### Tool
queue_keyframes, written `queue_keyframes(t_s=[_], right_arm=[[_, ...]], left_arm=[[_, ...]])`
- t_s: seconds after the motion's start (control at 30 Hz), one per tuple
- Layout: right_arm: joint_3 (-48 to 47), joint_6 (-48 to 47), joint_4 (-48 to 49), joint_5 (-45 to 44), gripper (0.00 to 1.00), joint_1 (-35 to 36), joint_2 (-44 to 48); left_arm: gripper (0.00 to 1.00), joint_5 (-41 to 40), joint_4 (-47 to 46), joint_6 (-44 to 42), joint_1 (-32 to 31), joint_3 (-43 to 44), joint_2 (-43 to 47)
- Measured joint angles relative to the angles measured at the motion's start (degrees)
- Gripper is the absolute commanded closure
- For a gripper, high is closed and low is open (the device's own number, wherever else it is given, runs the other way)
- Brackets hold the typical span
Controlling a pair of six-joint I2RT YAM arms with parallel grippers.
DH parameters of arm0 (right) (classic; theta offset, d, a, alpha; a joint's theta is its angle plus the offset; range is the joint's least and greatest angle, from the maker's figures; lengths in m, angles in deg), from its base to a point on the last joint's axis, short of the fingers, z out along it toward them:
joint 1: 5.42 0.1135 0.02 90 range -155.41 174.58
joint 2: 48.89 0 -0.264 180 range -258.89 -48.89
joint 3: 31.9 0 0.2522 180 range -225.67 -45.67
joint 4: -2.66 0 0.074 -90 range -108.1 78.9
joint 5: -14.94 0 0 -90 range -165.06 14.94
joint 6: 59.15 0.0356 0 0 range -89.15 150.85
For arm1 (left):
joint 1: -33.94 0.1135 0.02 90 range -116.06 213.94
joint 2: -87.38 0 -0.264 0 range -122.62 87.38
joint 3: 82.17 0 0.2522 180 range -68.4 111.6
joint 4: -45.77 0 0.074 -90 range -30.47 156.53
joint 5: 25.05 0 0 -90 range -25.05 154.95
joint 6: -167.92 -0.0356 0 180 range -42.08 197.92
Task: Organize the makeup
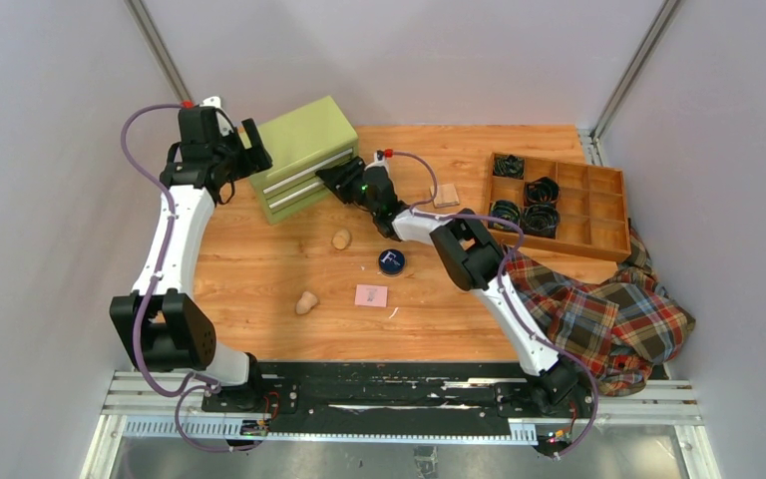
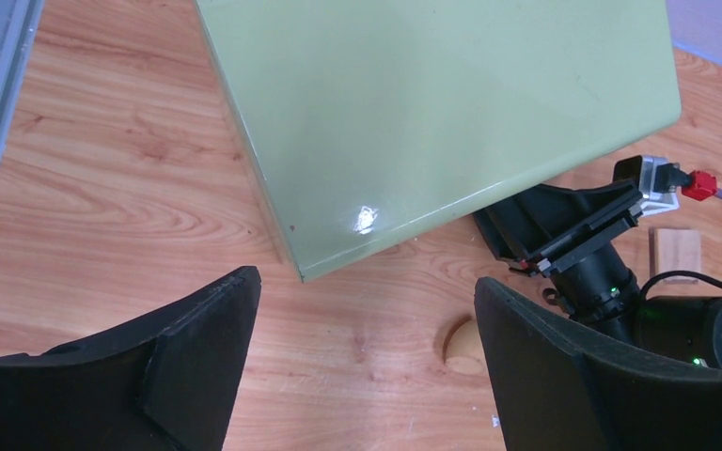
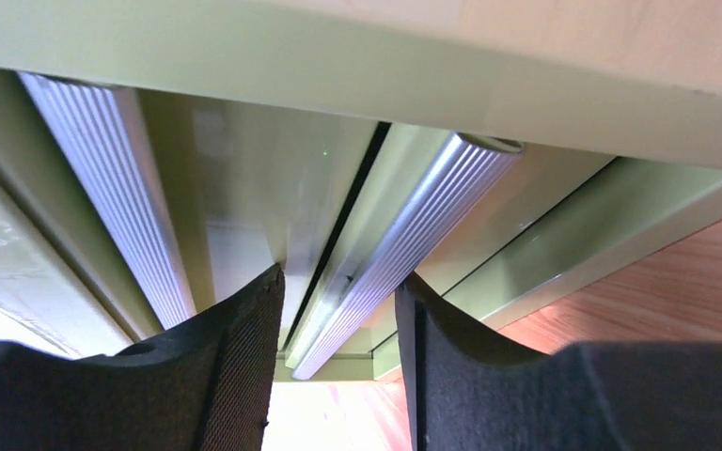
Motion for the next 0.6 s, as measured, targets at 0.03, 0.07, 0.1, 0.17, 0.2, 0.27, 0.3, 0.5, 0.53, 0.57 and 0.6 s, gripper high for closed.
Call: queue_keyframes(t_s=[0.03,0.07,0.1,0.17,0.2,0.27,0.3,0.5,0.53,0.57,0.6], right_arm=[[-0.2,0.1,0.0,0.2,0.56,0.0,-0.2],[-0.5,0.2,-0.1,0.5,0.58,0.0,-0.6],[-1.2,0.2,-0.1,1.2,0.62,0.0,-1.0],[-2.2,0.2,-0.5,1.7,0.75,0.2,-1.6],[-2.3,0.2,-1.0,1.7,0.78,0.2,-1.6],[-2.1,0.7,-1.2,1.7,0.85,0.2,-1.6],[-1.7,1.4,-0.9,1.7,0.86,0.2,-1.6],[5.0,4.5,6.1,1.5,0.88,0.2,0.1],[7.4,4.9,7.3,1.5,0.88,0.2,1.3],[9.6,5.1,8.1,1.7,0.89,0.2,2.5],[12.2,5.3,9.0,1.9,0.89,0.2,3.9]], left_arm=[[0.11,0.1,0.0,0.0,0.0,0.0,0.0],[0.11,0.2,0.0,0.0,0.0,0.0,0.0],[0.11,0.4,-0.1,0.0,0.0,0.0,0.0],[0.11,1.0,-0.2,0.0,0.0,0.0,0.0],[0.11,1.4,-0.2,0.0,0.0,-0.1,0.0],[0.11,2.2,-0.2,0.0,0.0,-0.1,0.0],[0.11,2.5,-0.3,0.0,0.0,-0.1,0.0],[0.11,3.9,-0.7,0.3,0.0,-0.6,0.0],[0.11,4.2,-0.7,0.5,0.0,-0.7,0.0],[0.12,4.5,-0.7,0.8,0.0,-0.7,0.0],[0.12,4.8,-0.8,1.0,0.0,-0.8,0.0]])
